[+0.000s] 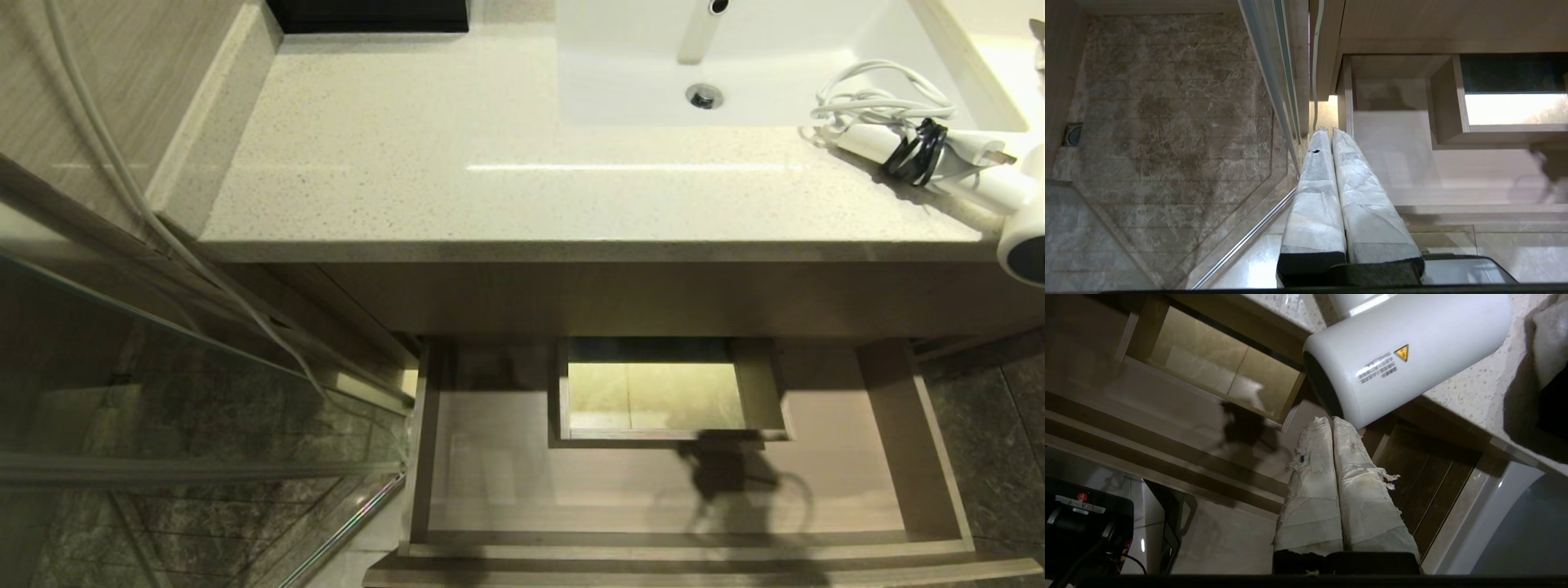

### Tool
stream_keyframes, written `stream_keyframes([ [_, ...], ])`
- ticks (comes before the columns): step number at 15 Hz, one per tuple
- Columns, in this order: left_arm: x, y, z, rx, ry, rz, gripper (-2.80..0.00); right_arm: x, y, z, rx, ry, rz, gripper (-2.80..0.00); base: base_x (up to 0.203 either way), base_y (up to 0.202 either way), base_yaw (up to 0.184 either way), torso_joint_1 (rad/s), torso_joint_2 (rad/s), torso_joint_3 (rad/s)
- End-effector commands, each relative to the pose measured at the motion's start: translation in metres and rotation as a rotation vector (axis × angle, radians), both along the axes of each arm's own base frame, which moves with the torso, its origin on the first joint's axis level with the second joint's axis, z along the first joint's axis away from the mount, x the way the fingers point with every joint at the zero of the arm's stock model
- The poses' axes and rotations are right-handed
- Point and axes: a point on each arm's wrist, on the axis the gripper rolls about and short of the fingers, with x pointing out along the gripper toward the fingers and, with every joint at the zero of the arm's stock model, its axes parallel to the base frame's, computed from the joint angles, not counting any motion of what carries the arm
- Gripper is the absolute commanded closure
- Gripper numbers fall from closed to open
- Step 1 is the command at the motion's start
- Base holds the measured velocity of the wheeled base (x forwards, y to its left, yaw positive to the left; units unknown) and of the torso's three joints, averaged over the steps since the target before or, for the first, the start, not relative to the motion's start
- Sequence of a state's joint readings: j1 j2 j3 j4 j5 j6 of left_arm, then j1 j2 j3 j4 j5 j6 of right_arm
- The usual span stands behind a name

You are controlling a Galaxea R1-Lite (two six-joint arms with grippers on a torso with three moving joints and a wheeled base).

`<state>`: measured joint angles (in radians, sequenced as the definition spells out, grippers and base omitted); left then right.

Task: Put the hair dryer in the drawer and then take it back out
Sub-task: Close the drawer

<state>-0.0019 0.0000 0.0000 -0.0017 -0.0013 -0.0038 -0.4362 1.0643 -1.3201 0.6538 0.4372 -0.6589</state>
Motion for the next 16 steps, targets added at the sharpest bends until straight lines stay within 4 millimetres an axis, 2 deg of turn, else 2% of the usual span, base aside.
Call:
stream_keyframes([
  [1,0.0,0.0,0.0,-0.002,0.0,0.0,0.0,-0.018,0.008,-0.008,-0.011,-0.019,0.004,0.0,0.0,0.0,0.0,-0.19,0.08,-0.12],
  [6,0.0,0.0,0.0,-0.001,0.001,0.0,0.0,-0.038,0.018,-0.028,-0.01,-0.019,0.002,0.0,0.0,0.0,0.0,-0.308,0.09,-0.214],
  [9,0.0,0.0,0.0,-0.001,0.0,0.0,0.0,-0.042,0.019,-0.033,-0.005,-0.013,0.0,0.0,0.0,0.0,0.0,-0.308,0.05,-0.26],
  [11,0.0,0.0,0.0,-0.001,0.0,0.0,0.0,-0.054,0.025,-0.053,0.01,0.013,-0.009,0.0,0.0,0.0,0.0,-0.307,0.02,-0.276],
  [16,0.0,0.0,0.0,-0.001,0.0,0.001,0.0,-0.063,0.028,-0.072,0.007,0.038,-0.044,0.0,0.0,0.0,0.0,-0.28,-0.02,-0.302],
])
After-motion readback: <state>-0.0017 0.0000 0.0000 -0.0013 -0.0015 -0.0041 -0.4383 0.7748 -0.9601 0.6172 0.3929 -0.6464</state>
